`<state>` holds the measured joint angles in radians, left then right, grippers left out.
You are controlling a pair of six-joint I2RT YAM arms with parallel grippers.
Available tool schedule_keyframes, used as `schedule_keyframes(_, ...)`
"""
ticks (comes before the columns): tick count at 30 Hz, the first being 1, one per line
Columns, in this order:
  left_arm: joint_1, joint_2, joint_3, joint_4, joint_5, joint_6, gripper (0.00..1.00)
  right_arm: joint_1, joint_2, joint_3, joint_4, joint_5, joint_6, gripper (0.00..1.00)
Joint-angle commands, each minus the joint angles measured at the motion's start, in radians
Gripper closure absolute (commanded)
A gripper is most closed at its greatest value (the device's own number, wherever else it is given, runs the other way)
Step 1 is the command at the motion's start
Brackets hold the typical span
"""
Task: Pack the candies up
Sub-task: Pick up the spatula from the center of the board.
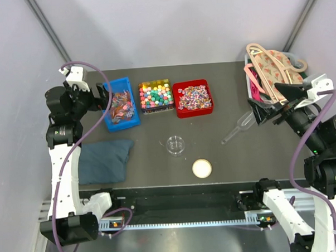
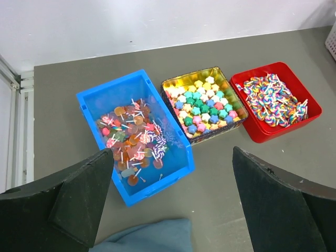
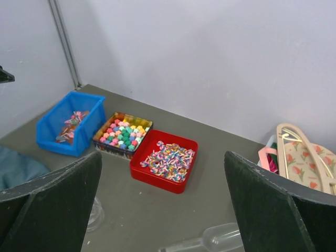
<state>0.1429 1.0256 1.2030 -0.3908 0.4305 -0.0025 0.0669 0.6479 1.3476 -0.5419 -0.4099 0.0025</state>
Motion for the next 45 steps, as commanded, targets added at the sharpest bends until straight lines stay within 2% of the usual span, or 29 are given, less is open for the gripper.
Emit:
schedule_keyframes(1, 0.000, -0.018, -0.005, 0.064, 0.019, -0.025, 0.01, -0.015, 0.007, -0.016, 0.040, -0.012, 0.047, 0.01)
schedule_keyframes(13, 0.000, -0.009, -0.010, 0.066, 0.027, -0.030, 0.01, -0.015, 0.048, -0.082, 0.083, -0.053, 0.002, 0.01)
schedule_keyframes(18, 0.000, 0.002, -0.010, 0.061, 0.027, -0.033, 0.01, -0.015, 0.108, -0.151, 0.073, 0.040, 0.017, 0.01)
schedule_keyframes(23, -0.002, 0.007, -0.011, 0.063, 0.031, -0.033, 0.01, -0.015, 0.243, -0.177, -0.050, 0.149, 0.043, 0.01)
schedule_keyframes(29, -0.002, 0.007, -0.014, 0.064, 0.037, -0.036, 0.01, -0.015, 0.351, -0.258, -0.047, 0.284, 0.117, 0.01)
schedule_keyframes(45, 0.000, 0.056, 0.032, 0.046, 0.010, -0.022, 0.01, -0.015, 0.525, -0.433, -0.013, 0.237, 0.154, 0.04)
